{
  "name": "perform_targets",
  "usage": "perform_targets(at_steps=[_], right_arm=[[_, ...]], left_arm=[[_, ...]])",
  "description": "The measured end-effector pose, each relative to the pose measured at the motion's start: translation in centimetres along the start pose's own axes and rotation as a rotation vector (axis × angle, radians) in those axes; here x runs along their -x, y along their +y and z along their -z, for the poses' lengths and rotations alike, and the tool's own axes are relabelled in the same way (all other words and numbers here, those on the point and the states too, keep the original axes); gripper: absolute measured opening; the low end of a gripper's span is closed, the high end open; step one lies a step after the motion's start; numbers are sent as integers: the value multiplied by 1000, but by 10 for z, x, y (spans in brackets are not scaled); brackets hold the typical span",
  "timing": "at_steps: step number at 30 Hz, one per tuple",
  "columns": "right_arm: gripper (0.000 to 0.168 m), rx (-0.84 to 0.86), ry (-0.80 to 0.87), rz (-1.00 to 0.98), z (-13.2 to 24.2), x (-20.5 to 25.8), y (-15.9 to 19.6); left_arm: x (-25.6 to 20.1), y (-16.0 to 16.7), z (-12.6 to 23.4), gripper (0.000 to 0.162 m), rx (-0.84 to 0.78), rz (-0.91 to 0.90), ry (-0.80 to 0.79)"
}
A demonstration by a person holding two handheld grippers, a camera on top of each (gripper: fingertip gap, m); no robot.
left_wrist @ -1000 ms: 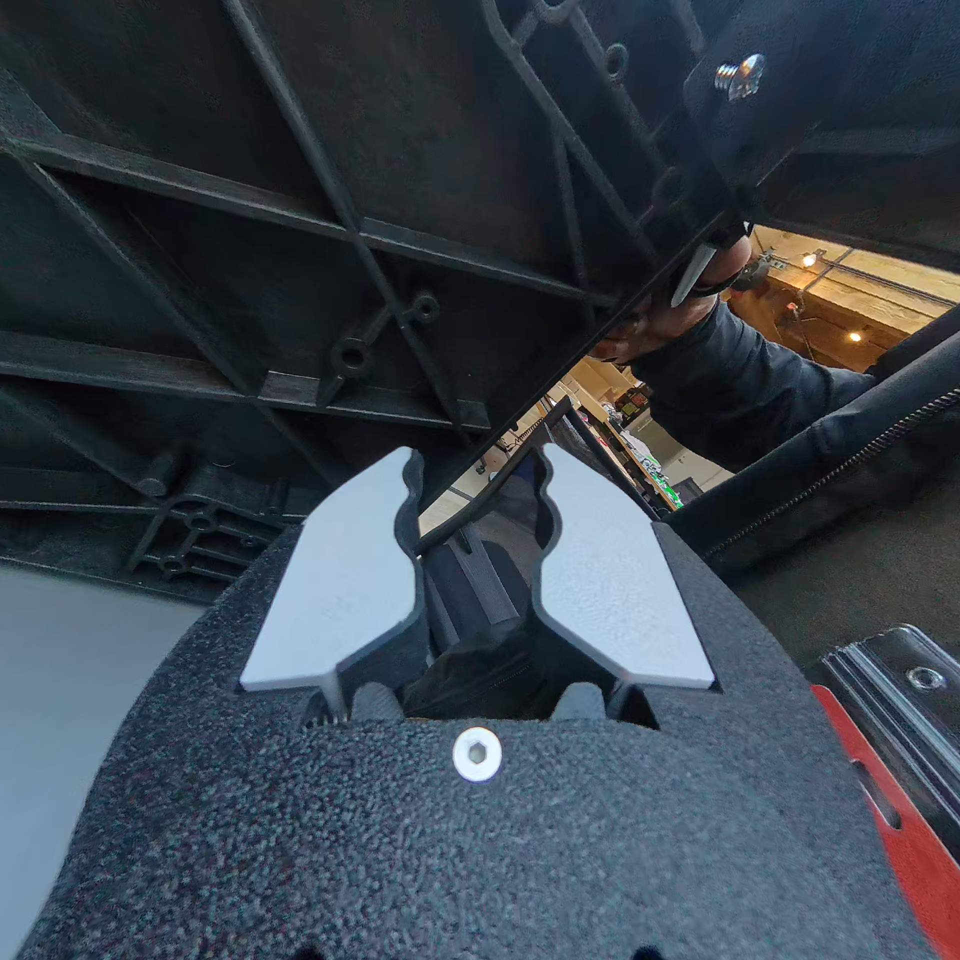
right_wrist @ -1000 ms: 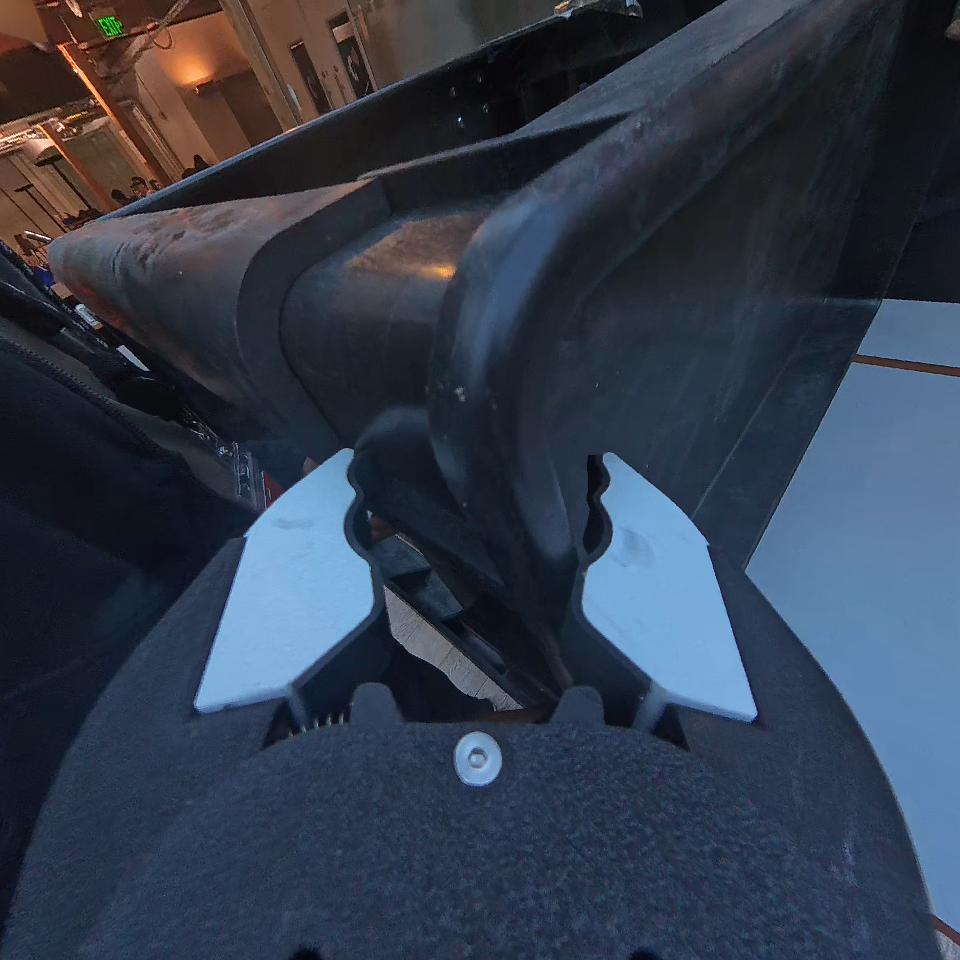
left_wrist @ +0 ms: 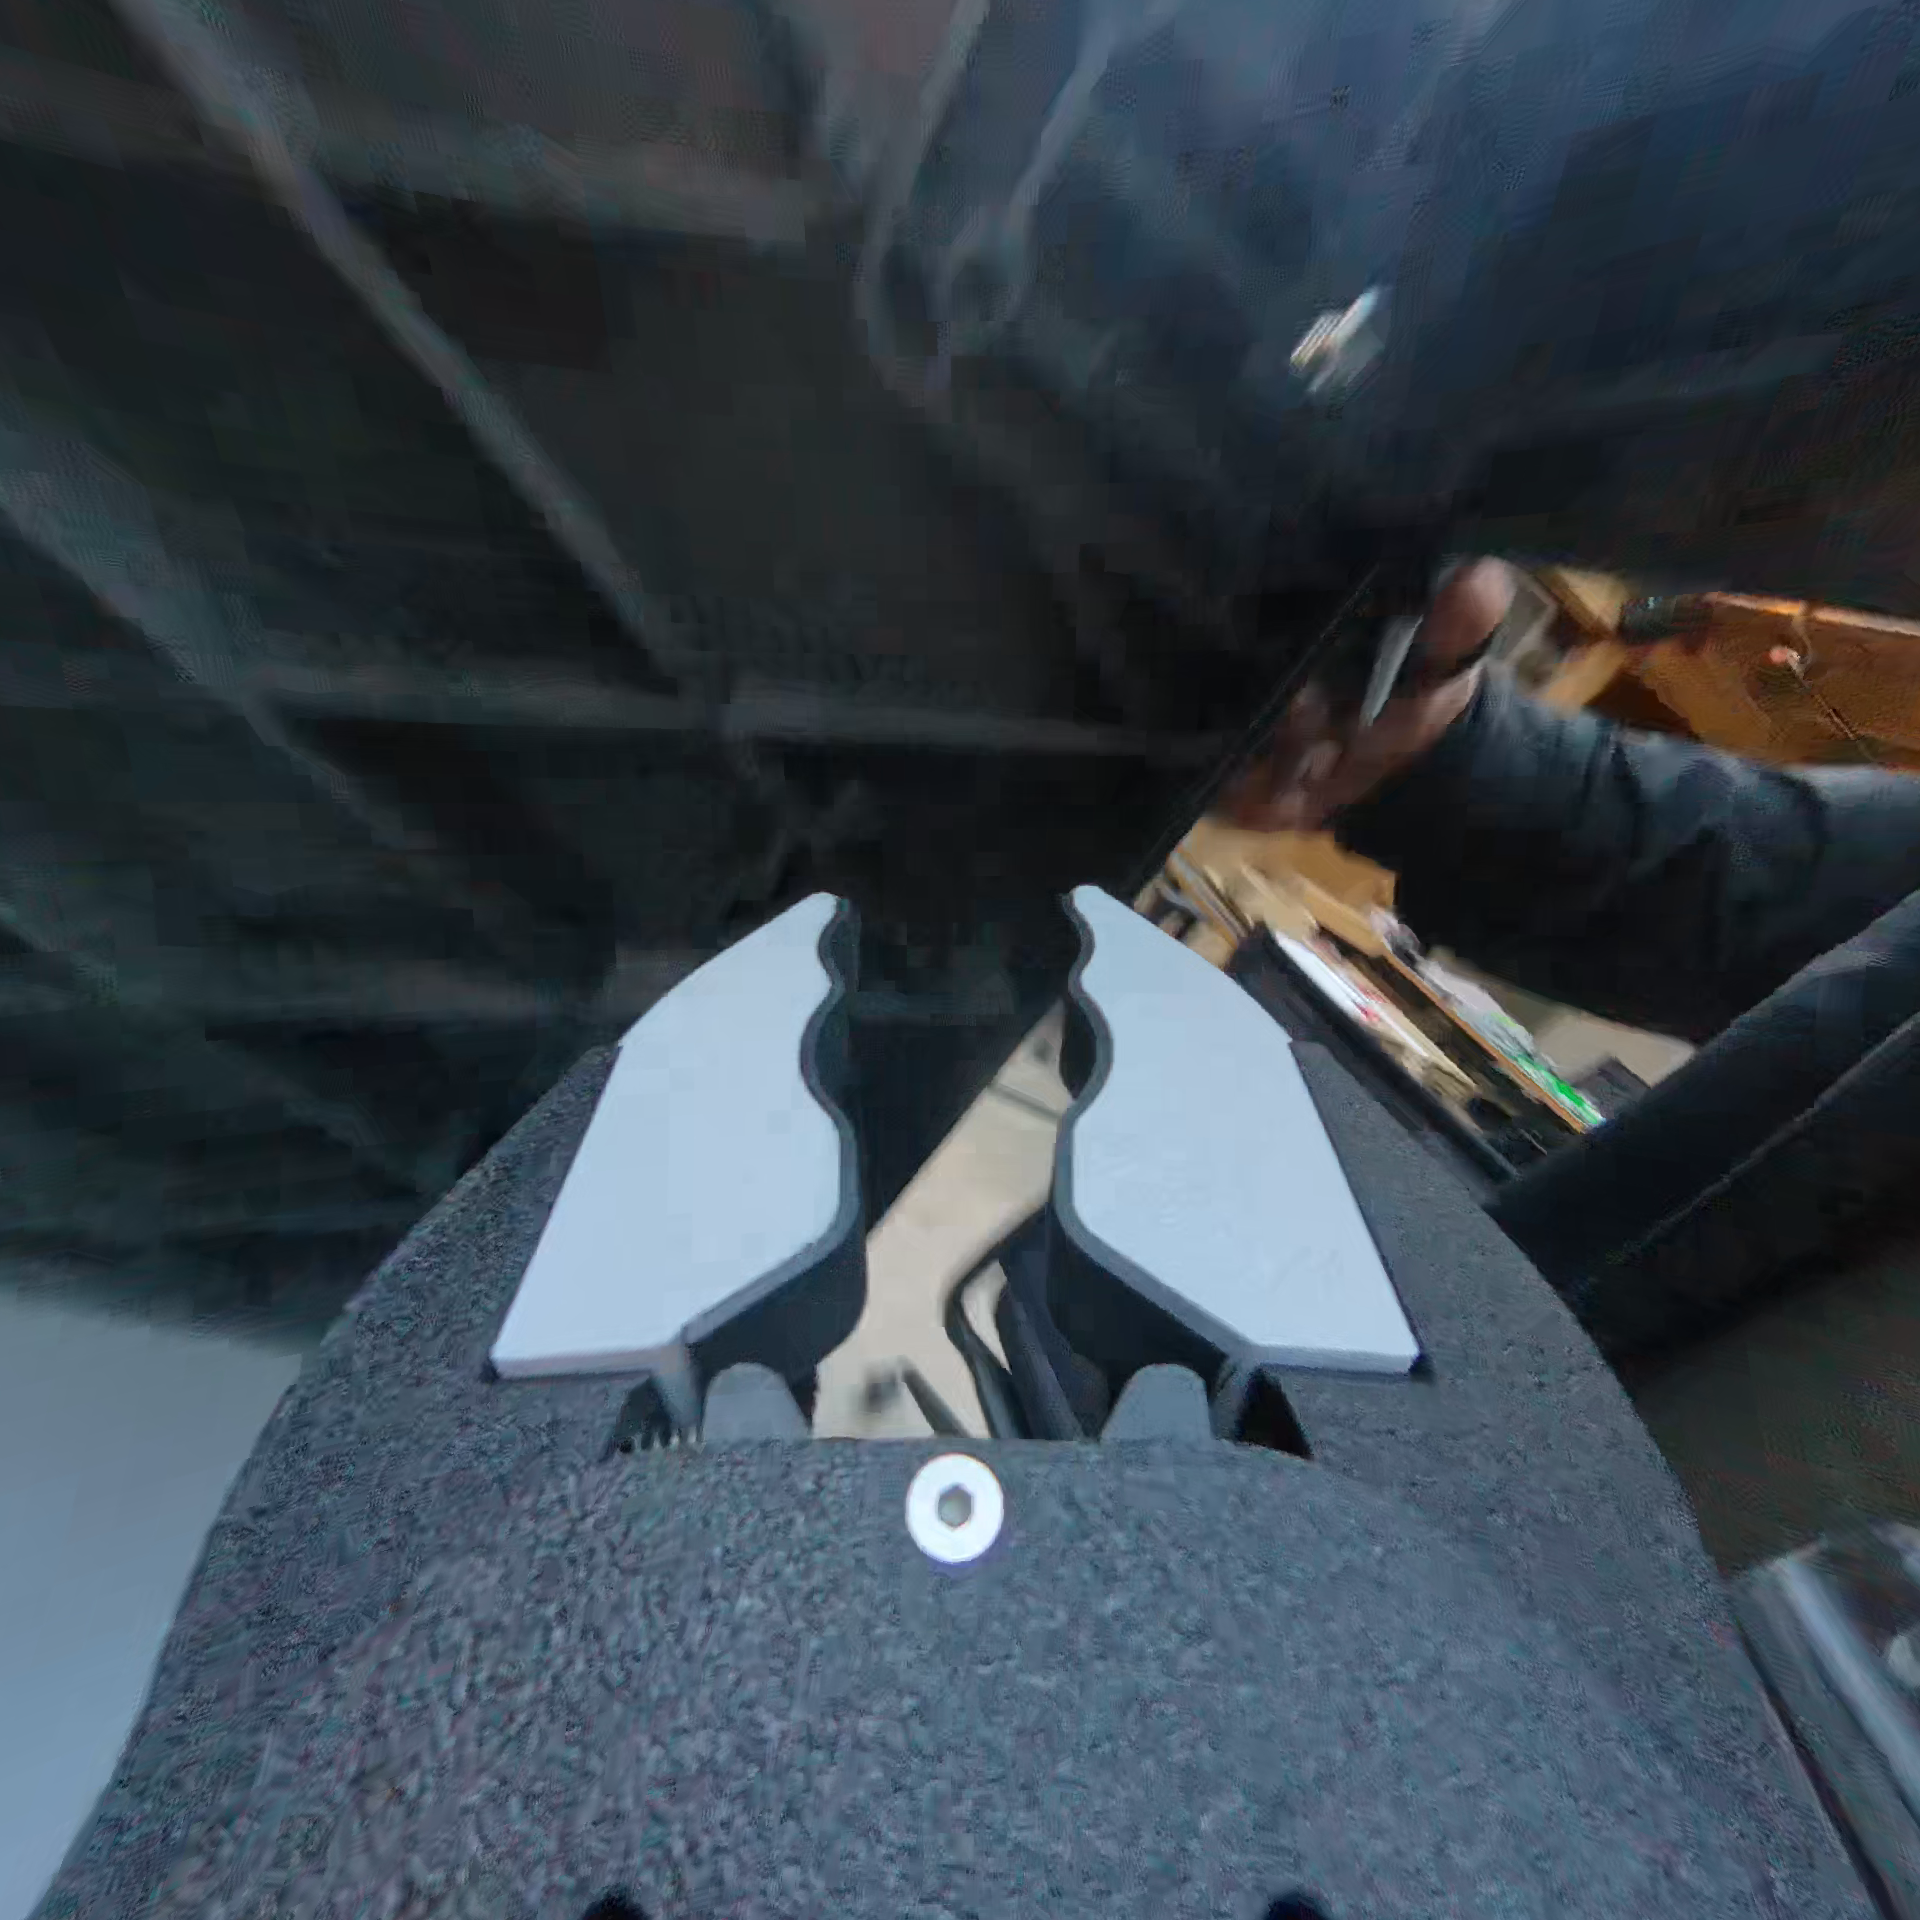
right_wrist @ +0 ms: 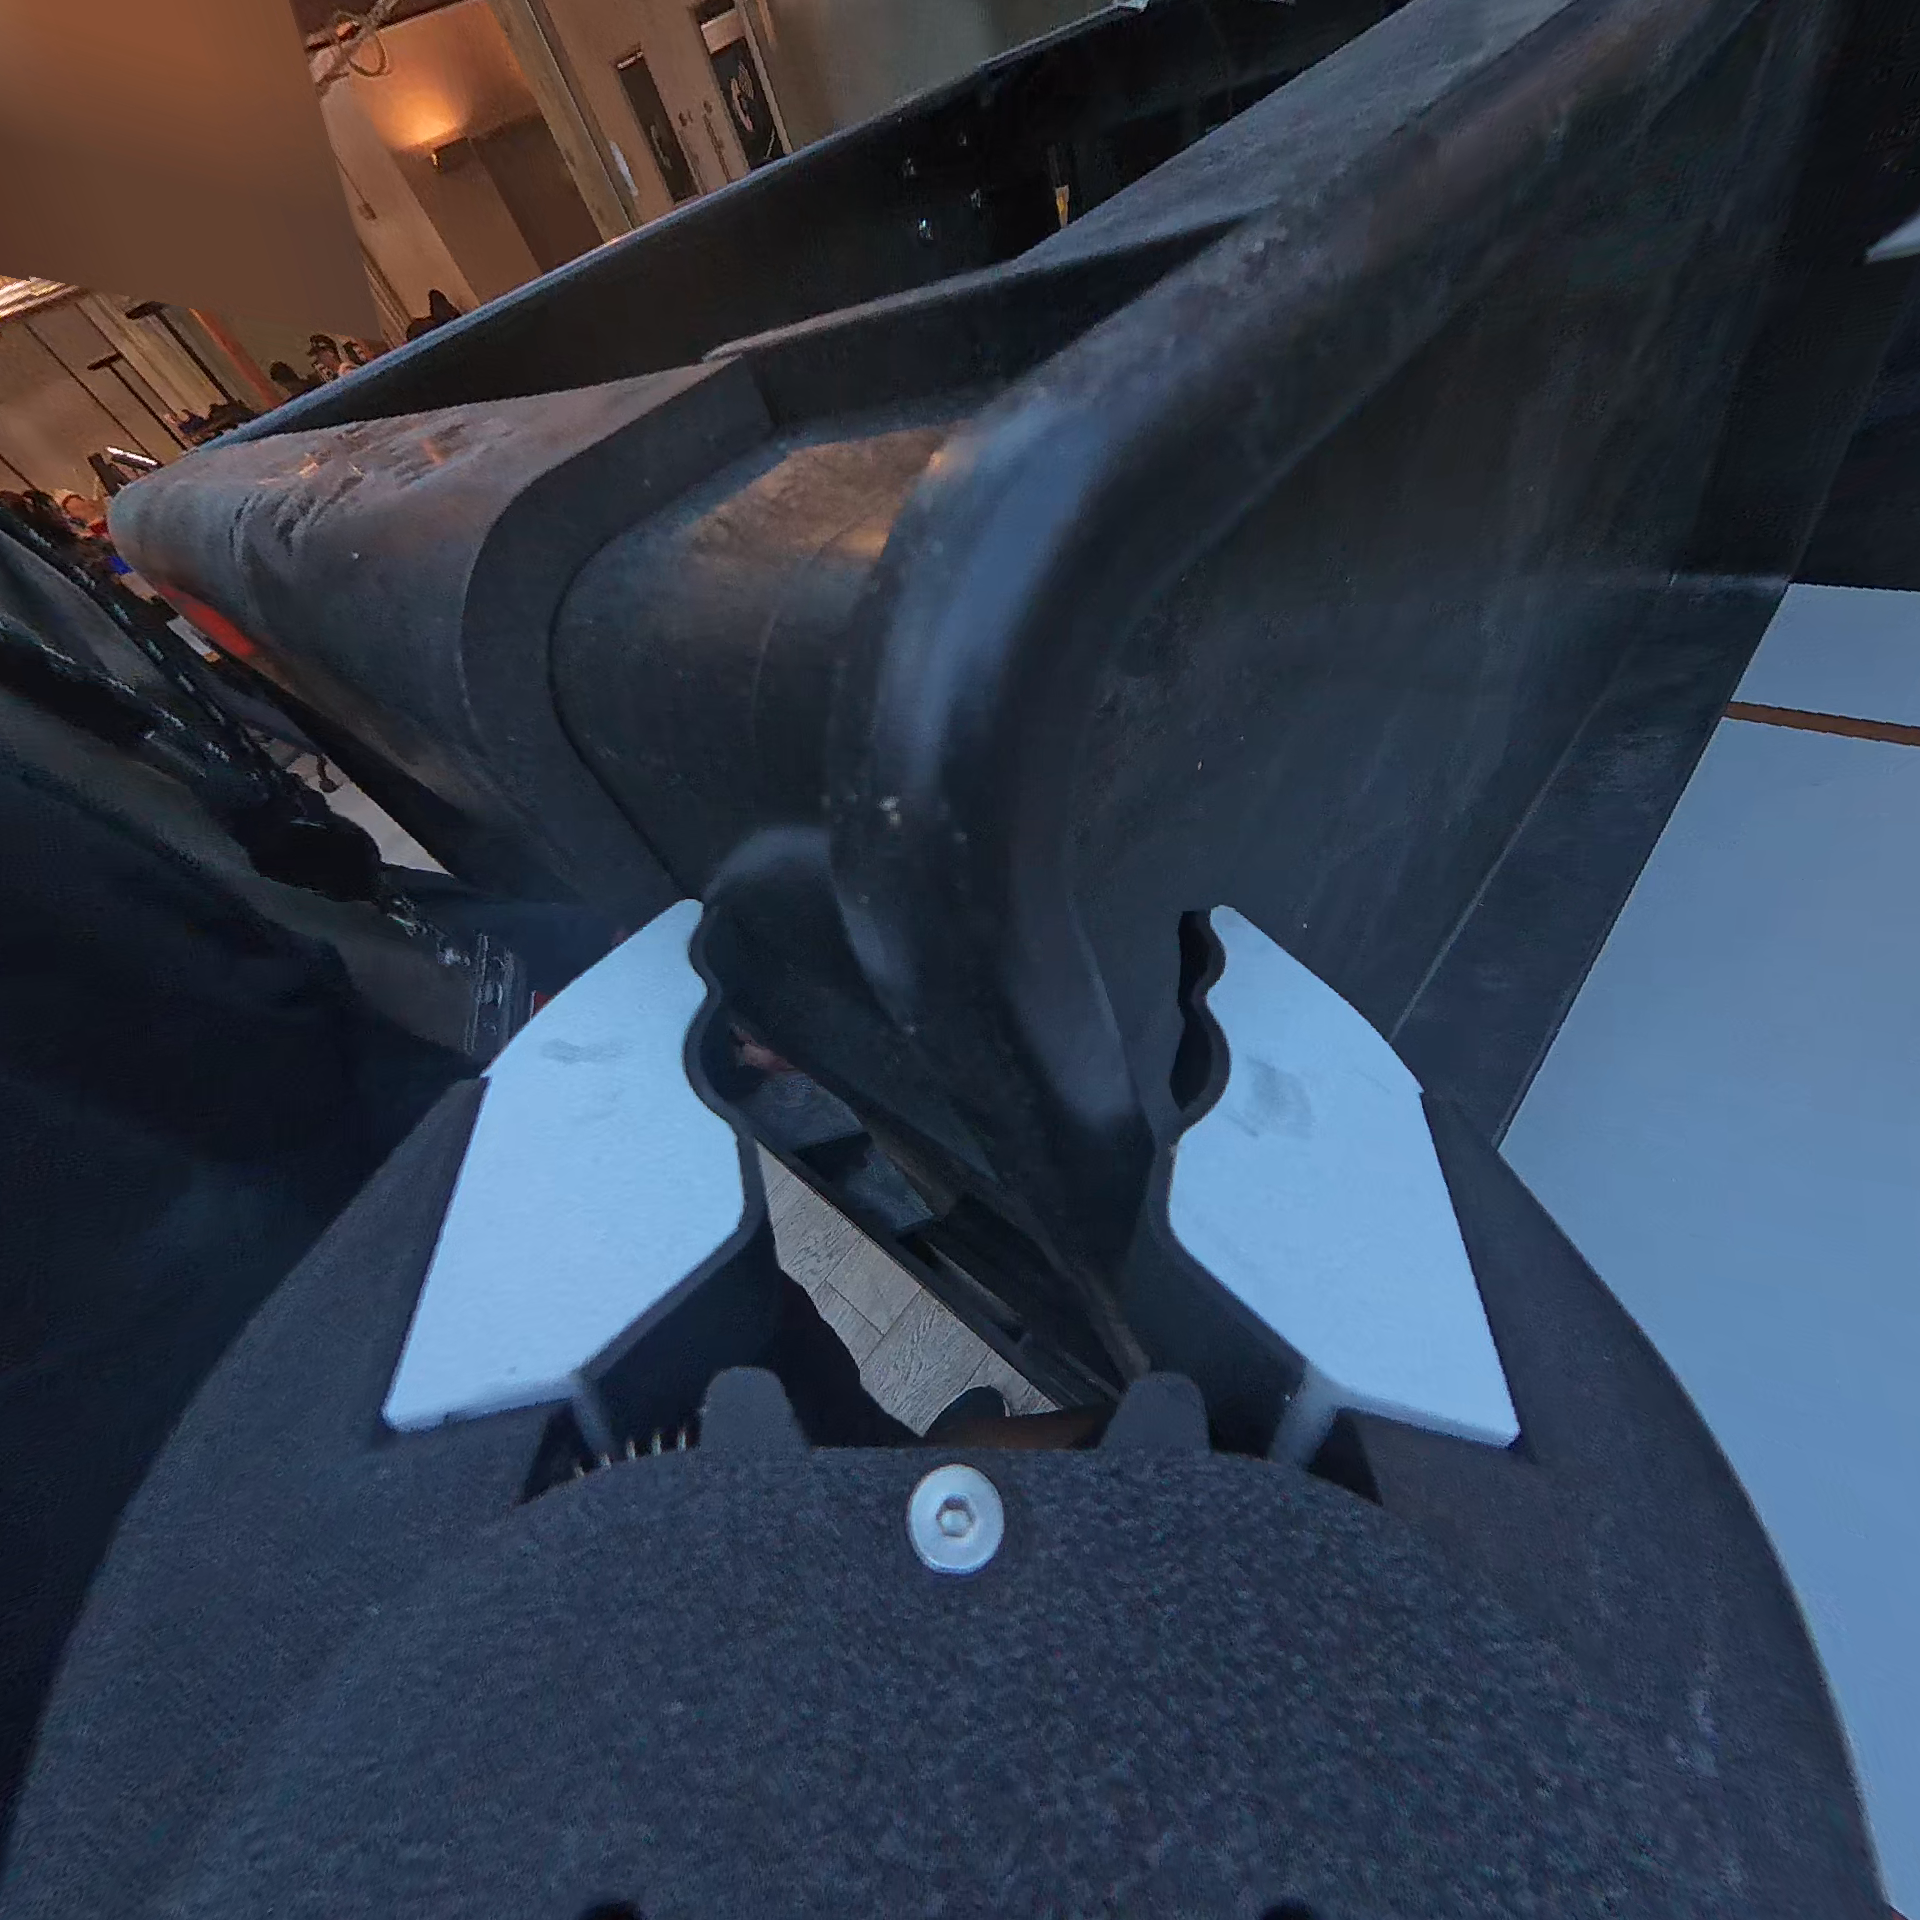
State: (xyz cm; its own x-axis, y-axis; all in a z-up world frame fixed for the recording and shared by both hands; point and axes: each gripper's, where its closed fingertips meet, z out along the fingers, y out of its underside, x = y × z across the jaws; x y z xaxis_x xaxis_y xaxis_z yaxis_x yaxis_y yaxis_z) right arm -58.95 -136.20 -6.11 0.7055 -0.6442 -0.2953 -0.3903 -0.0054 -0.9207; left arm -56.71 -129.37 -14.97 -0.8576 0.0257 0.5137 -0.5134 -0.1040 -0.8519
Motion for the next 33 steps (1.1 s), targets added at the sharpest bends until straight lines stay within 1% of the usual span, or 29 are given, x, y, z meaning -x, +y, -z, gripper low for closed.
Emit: perform_targets(at_steps=[2,3,5,8,11,15,18,20,24,33], right_arm=[[86,-1,4,-1,0,0,0],[86,0,3,-1,0,0,0],[85,3,0,-2,0,0,0],[85,10,-5,-4,0,0,0],[85,13,-4,-7,0,0,1],[86,19,-7,-9,0,0,1],[85,27,-13,-13,-1,0,1],[85,31,-15,-15,-1,0,2],[86,40,-20,-21,-1,0,2],[86,50,-32,-43,-2,0,3]], left_arm=[[-19,-35,-3,32,-119,-113,8],[-27,-46,-6,30,-147,-155,15],[-32,-59,-15,29,-169,-176,15],[-39,-71,-21,29,-226,-191,48],[-56,-76,-25,25,-246,-294,67],[-74,-82,-38,19,-241,-379,67],[-70,-82,-51,17,-219,-365,23],[-71,-79,-57,16,-220,-351,38],[-69,-80,-58,14,-270,-277,50],[-69,-83,-62,12,-285,-239,64]])
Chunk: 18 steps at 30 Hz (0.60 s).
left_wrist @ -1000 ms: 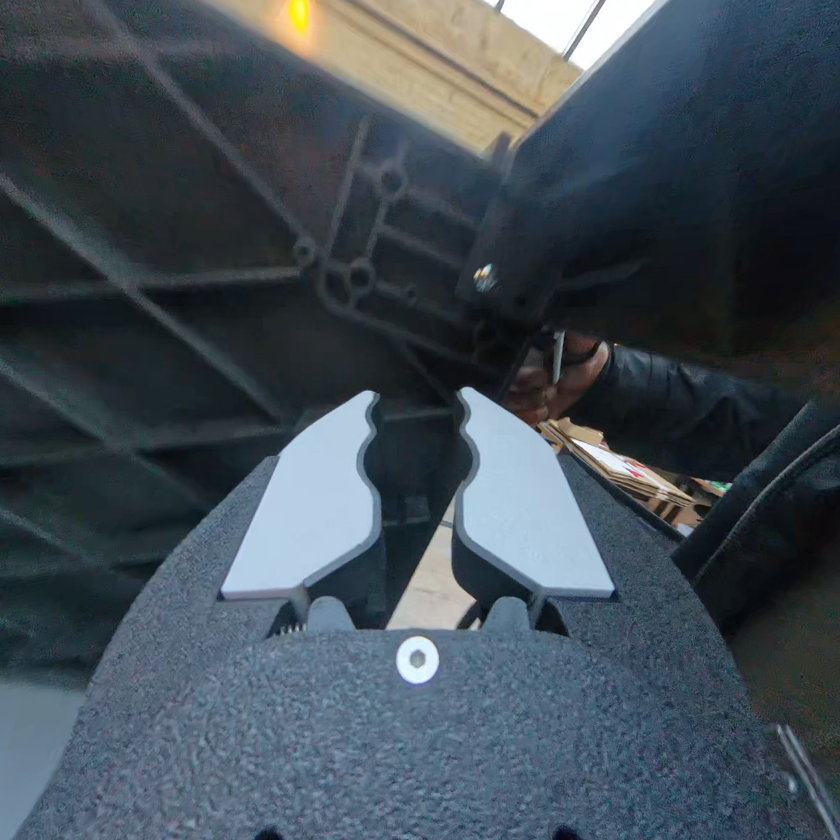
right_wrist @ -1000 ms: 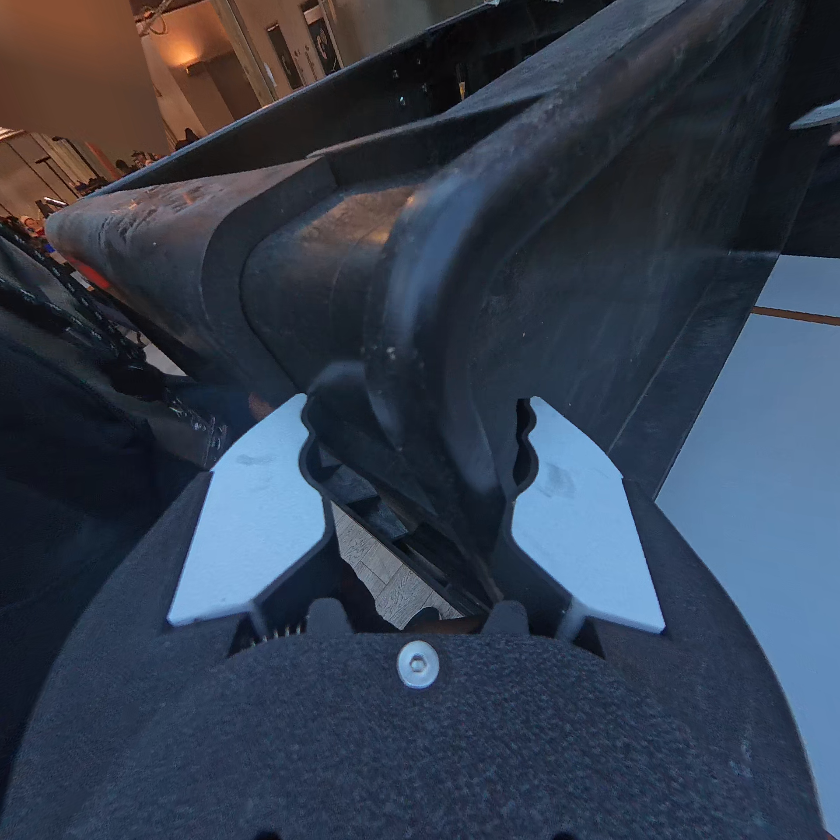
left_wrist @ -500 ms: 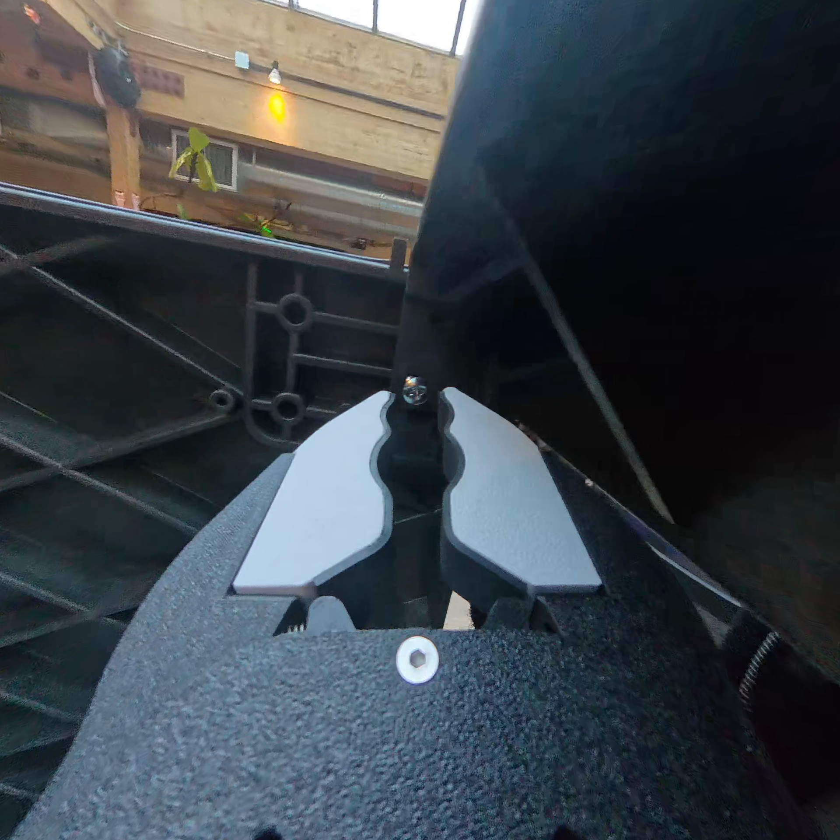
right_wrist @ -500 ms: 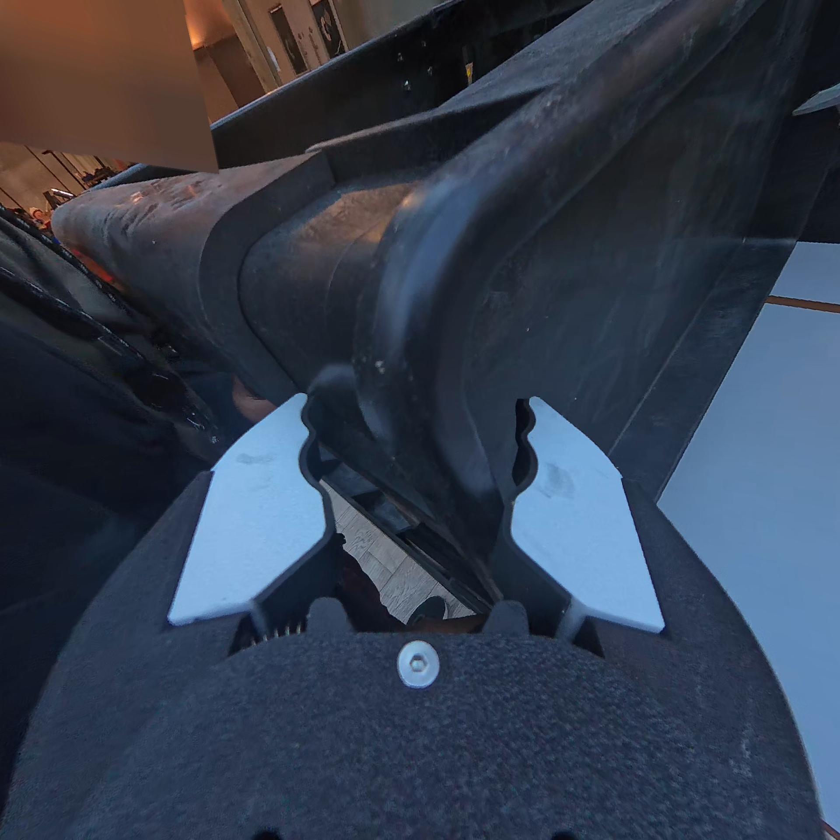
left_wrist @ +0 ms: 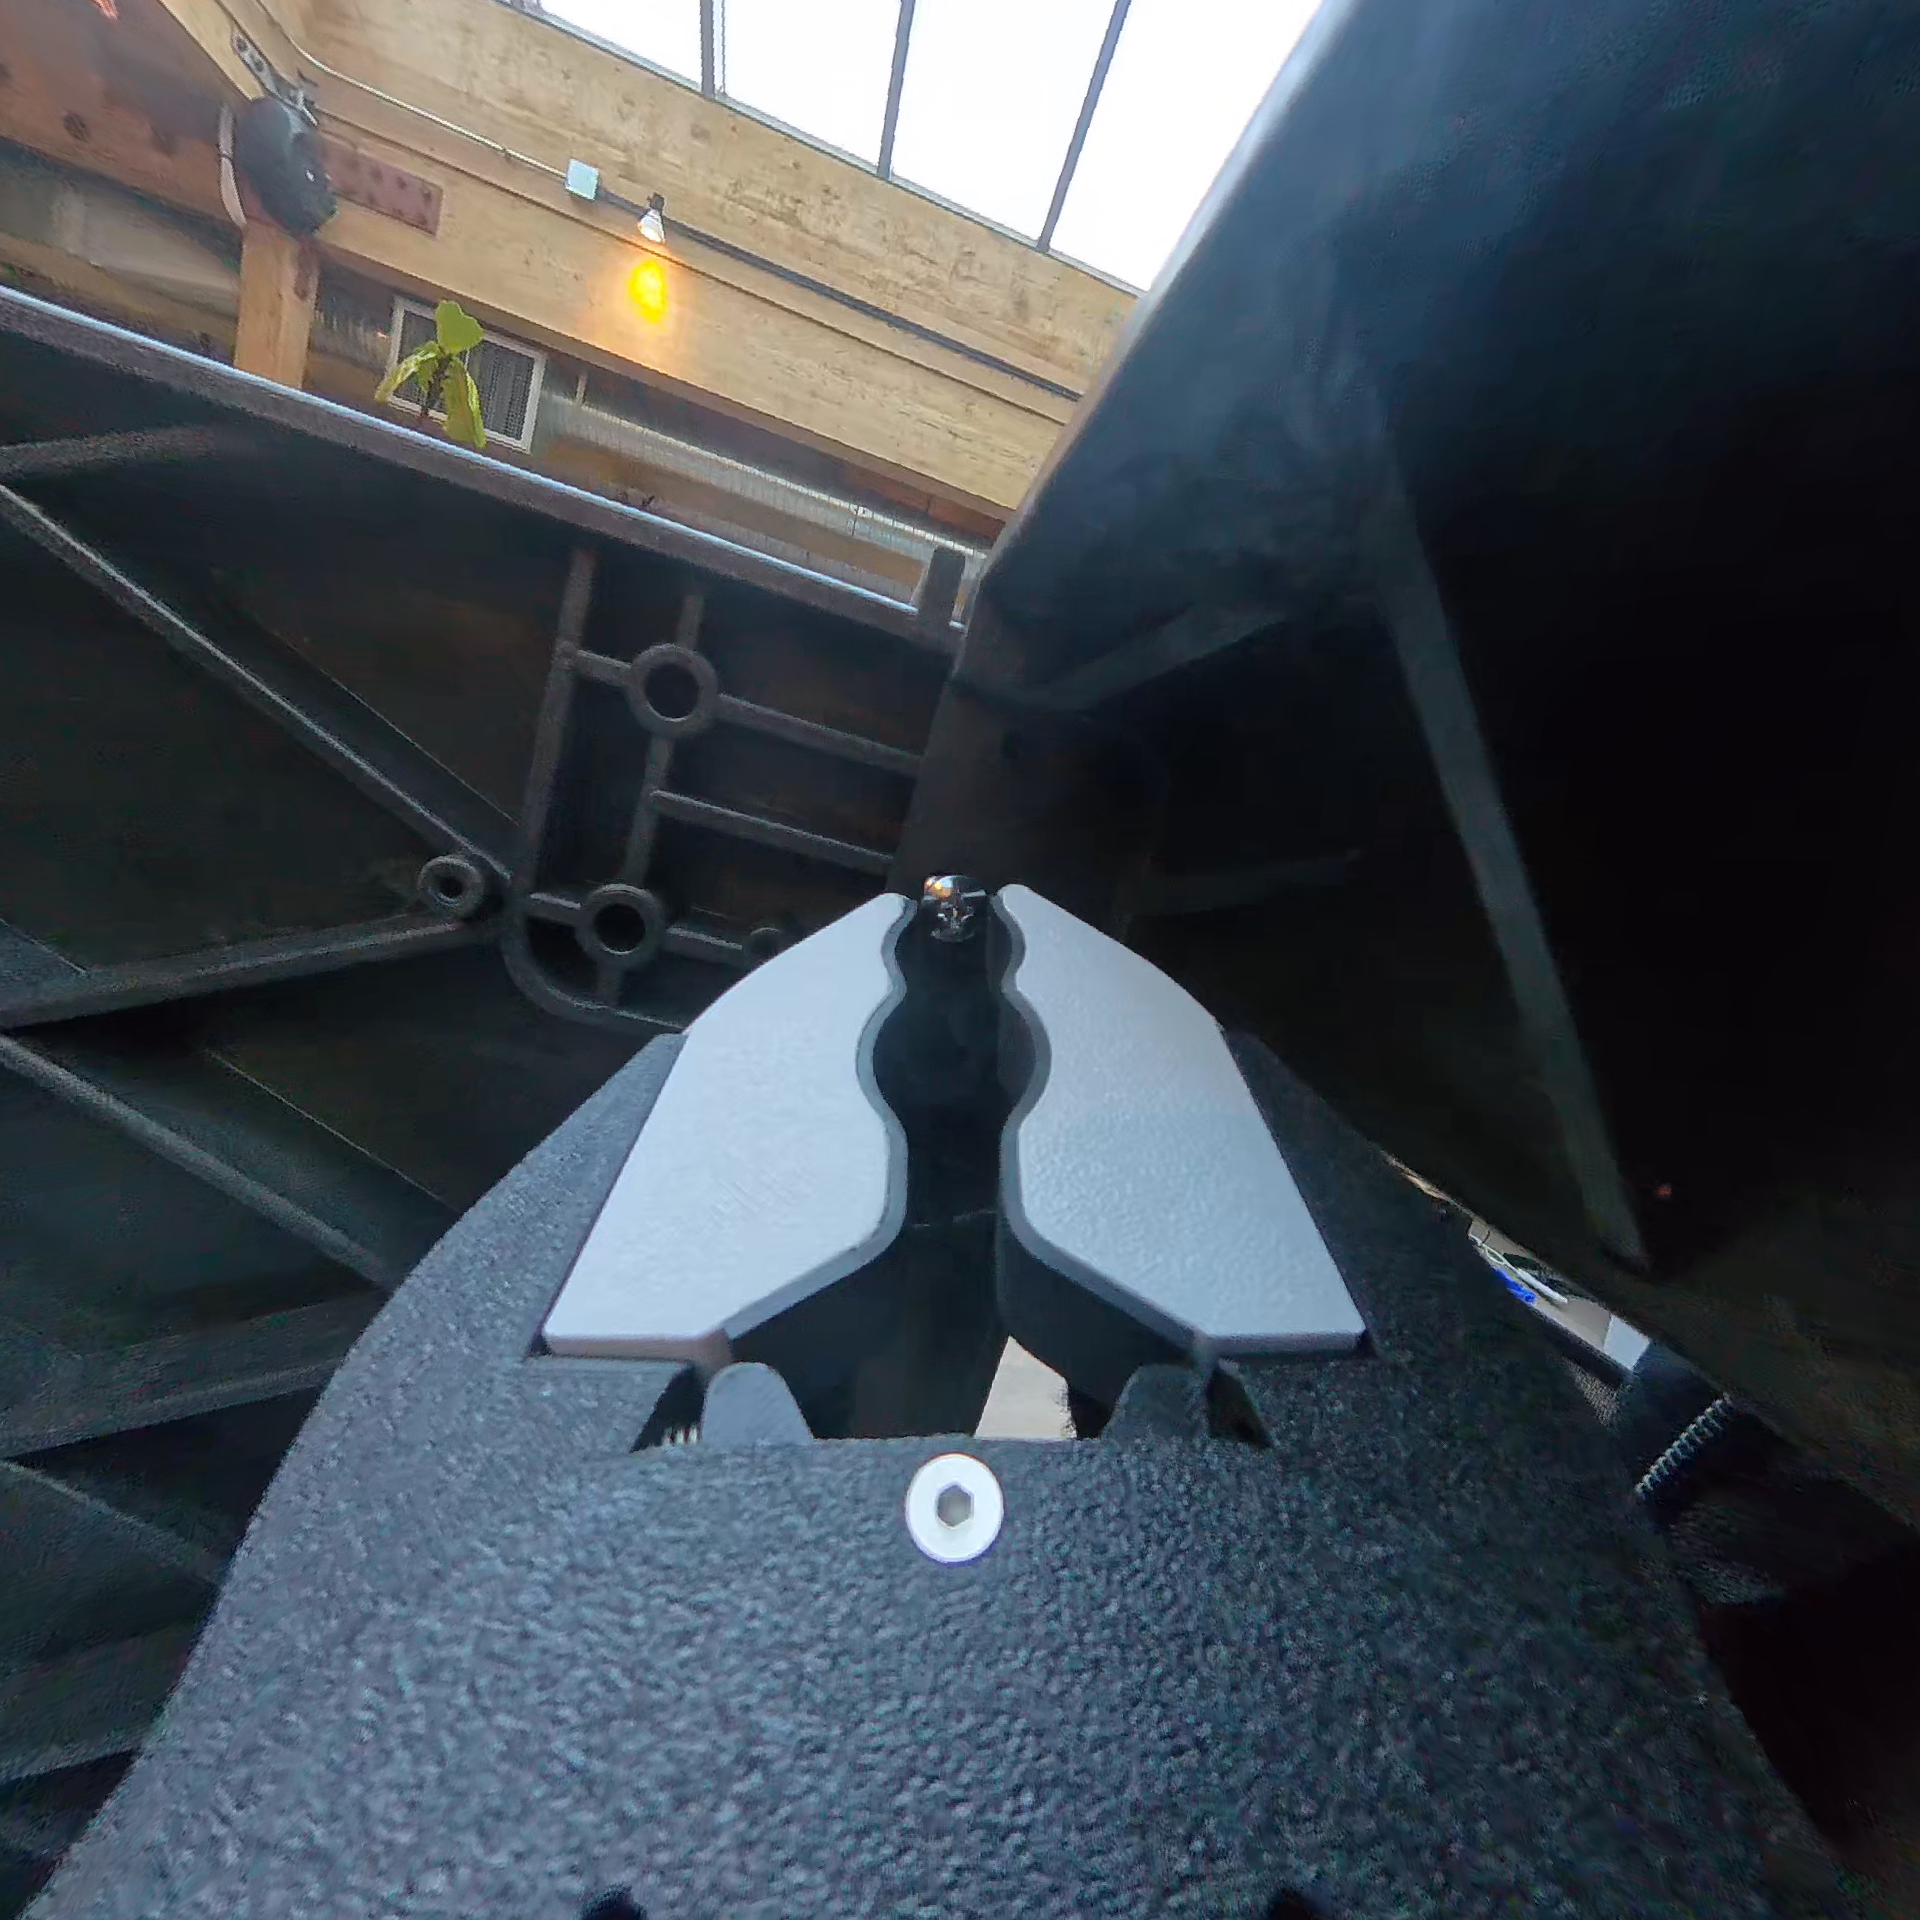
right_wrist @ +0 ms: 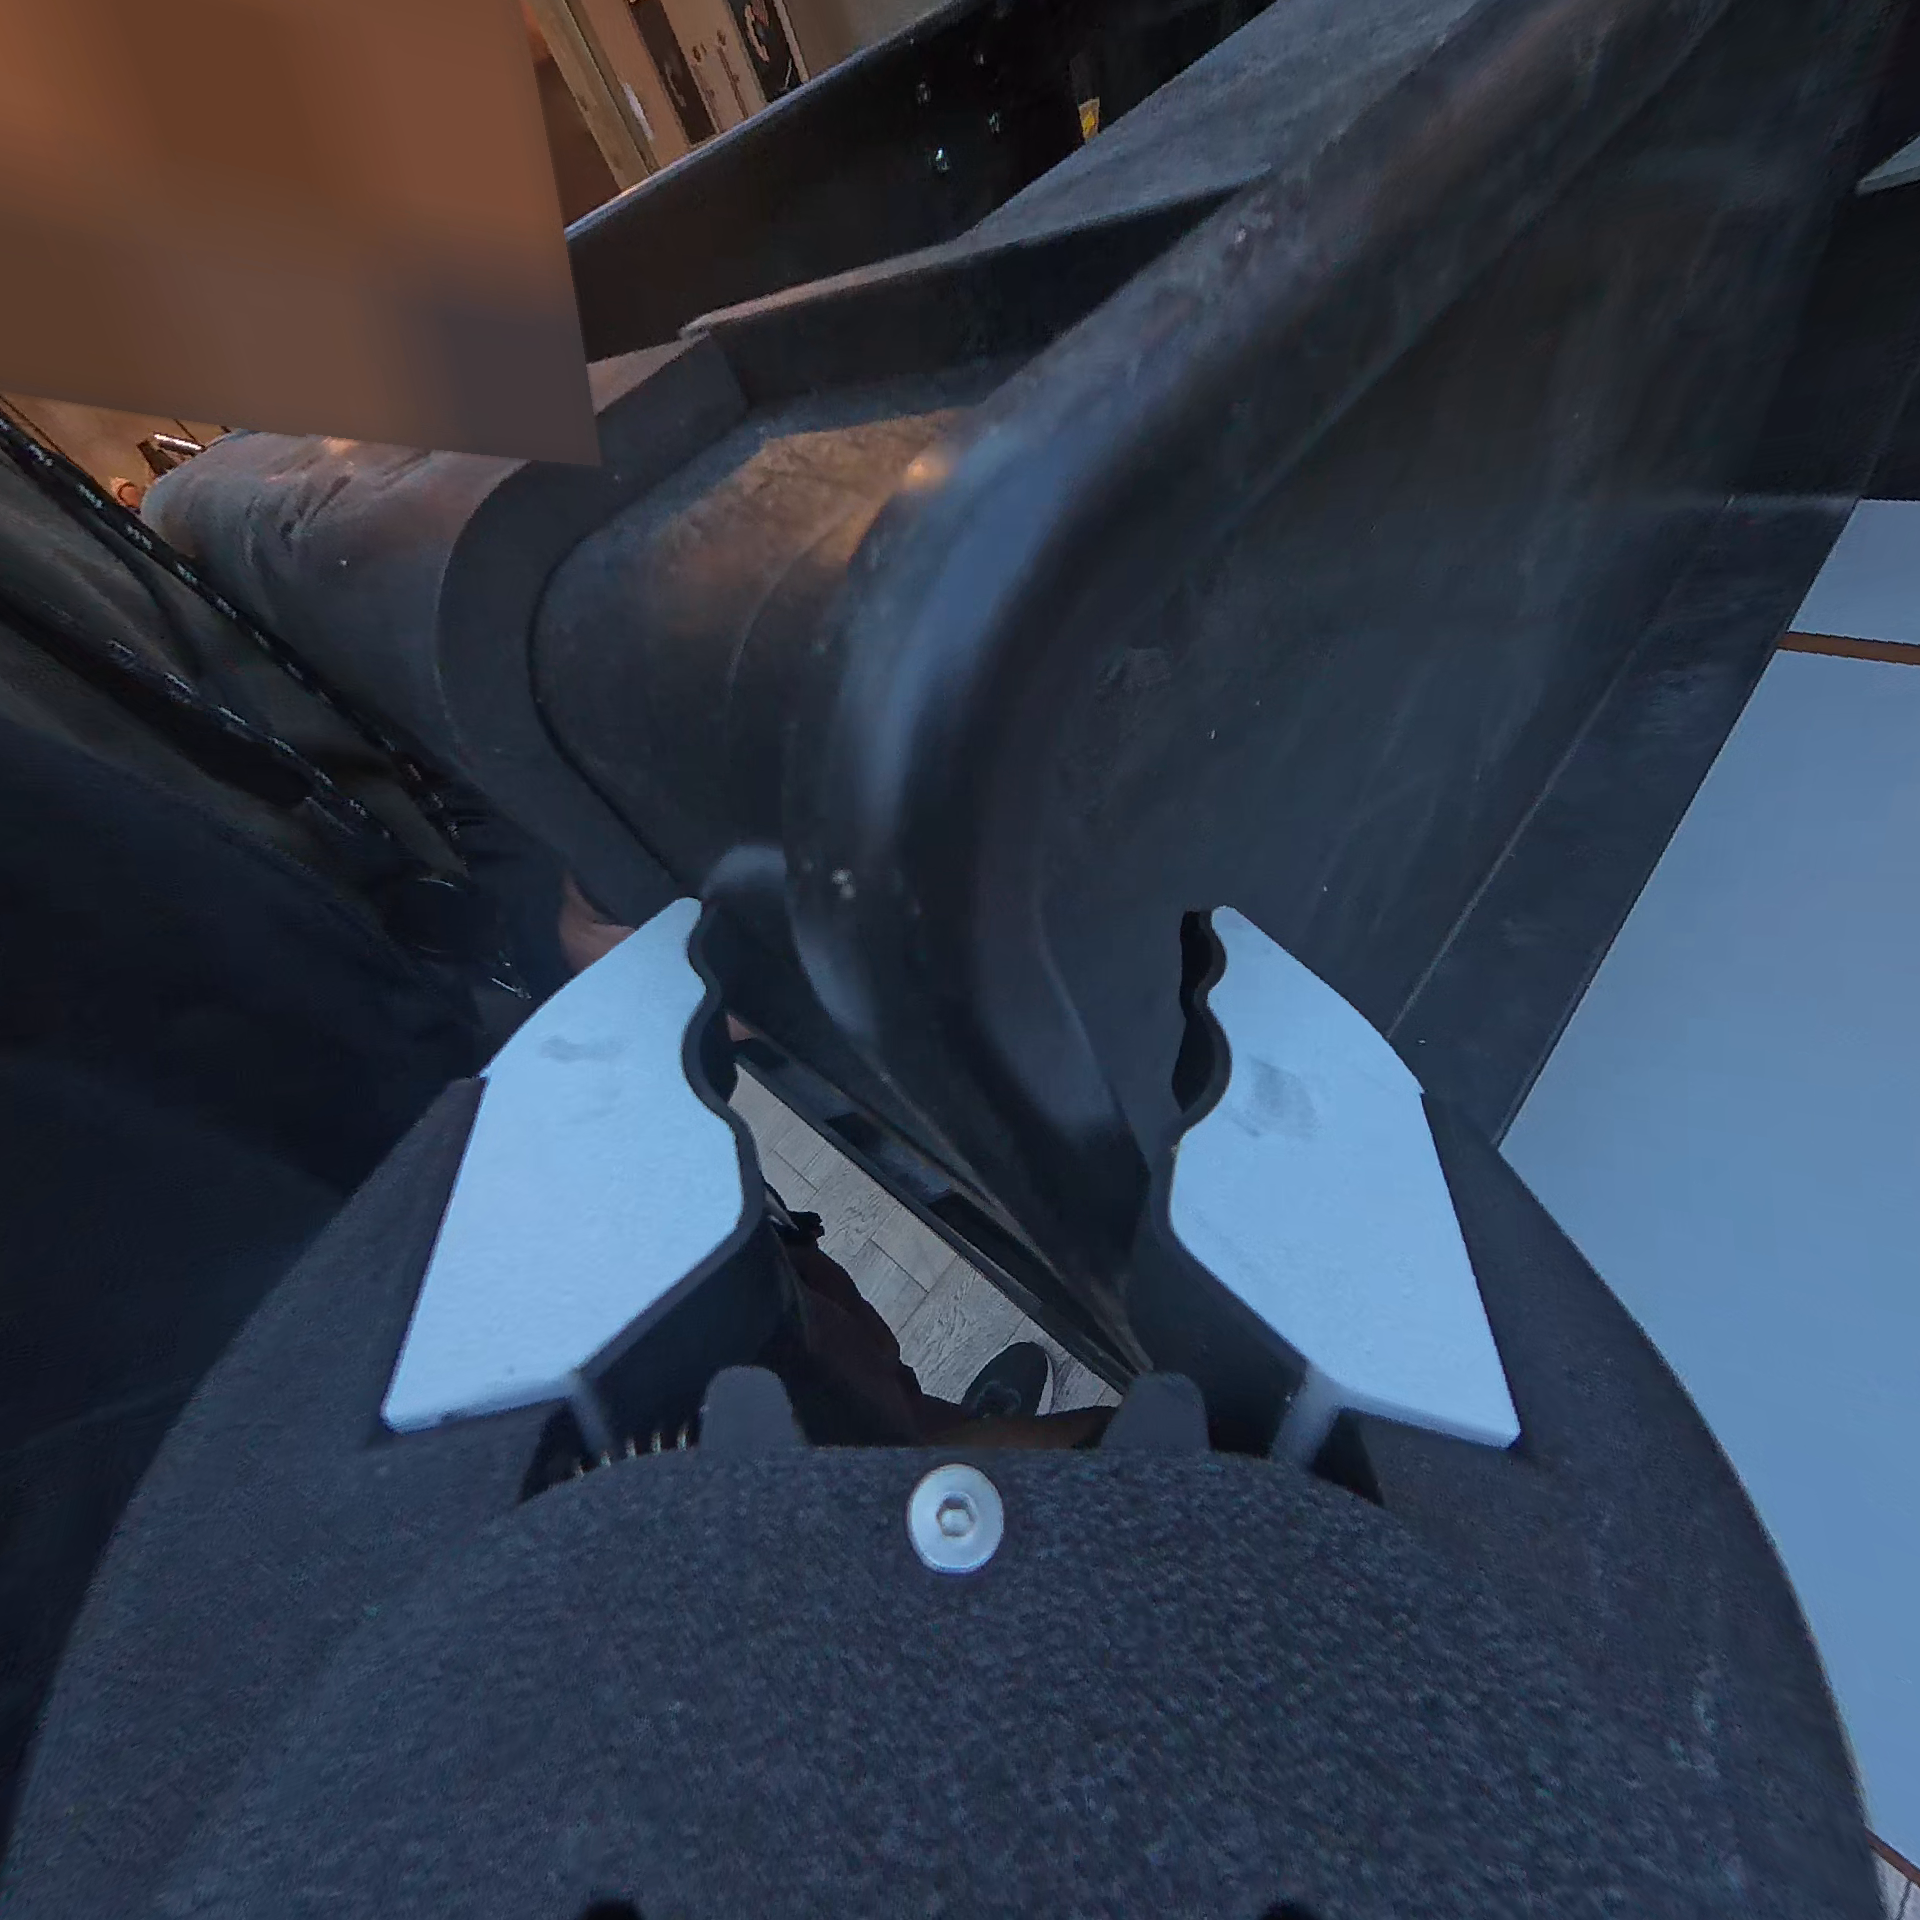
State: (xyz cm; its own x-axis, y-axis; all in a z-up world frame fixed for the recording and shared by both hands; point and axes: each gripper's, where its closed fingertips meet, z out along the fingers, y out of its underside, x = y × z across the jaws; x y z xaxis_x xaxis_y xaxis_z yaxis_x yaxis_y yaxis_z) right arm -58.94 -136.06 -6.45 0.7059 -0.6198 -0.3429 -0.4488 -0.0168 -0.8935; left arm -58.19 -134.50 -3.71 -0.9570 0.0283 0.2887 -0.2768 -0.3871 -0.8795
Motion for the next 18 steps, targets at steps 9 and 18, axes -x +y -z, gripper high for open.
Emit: perform_targets(at_steps=[9,18], right_arm=[[85,13,-2,4,0,1,0],[85,15,-2,3,0,2,0]], left_arm=[[1,-7,0,11,-45,21,10],[1,-5,3,12,-35,37,-1]])
